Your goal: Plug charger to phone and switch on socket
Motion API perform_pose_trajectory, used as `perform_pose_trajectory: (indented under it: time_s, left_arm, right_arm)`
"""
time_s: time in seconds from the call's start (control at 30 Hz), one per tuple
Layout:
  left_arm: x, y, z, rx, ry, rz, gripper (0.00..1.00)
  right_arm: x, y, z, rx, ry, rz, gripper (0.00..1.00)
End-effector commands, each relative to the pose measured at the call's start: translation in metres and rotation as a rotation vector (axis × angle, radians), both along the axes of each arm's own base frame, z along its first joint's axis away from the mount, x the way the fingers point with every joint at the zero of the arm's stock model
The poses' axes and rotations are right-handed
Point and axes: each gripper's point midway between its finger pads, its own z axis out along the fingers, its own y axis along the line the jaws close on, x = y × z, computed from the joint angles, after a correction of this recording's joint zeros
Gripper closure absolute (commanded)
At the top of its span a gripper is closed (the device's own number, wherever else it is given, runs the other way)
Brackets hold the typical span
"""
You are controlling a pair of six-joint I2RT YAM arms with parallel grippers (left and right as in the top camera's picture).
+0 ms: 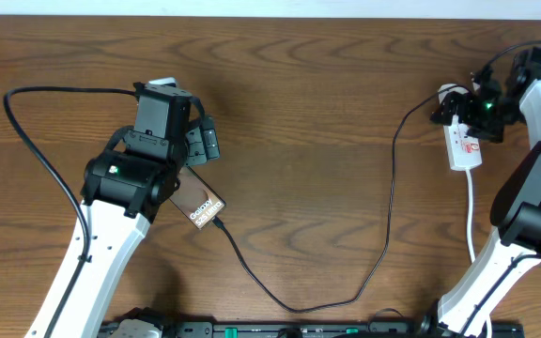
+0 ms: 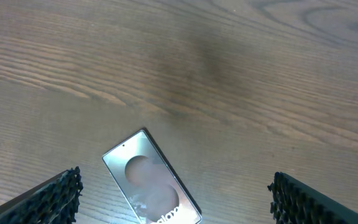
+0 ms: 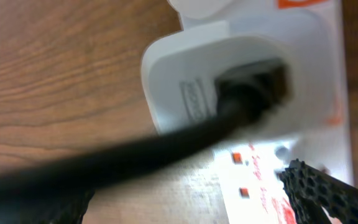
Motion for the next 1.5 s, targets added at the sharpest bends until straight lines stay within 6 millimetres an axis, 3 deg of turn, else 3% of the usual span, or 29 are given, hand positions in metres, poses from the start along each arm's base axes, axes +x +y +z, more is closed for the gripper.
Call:
perform_pose_trajectory:
  time_s: [0.0,0.13,0.3,1.13,1.47]
  left_arm:
    - [0.002,0.002,0.007,0.021,-0.019,-0.003,0.05]
    - [0.002,0.002,0.007,0.021,-0.019,-0.003,0.05]
    - [0.002,0.002,0.007,0.021,-0.019,-0.003,0.05]
    - [0.002,0.002,0.007,0.022,-0.018,-0.003,0.05]
    - [-0.028,0.012,-0.007,0.06,0.079,0.0,0.05]
  right_arm:
    - [0.01,-0.032,0.053,-0.149,-0.058,-0.099,0.01]
    - [-0.004,-0.056,0.099,-0.273,-0.05,-0.277,0.01]
    - [-0.015,-0.053,0.129,-0.273,-0.074,-0.372,0.01]
    - [-0.015,-0.052,0.13,-0.268,-0.08,-0.37,0.01]
    - [-0.015,-0.052,0.13,-0.268,-0.08,-0.37,0.01]
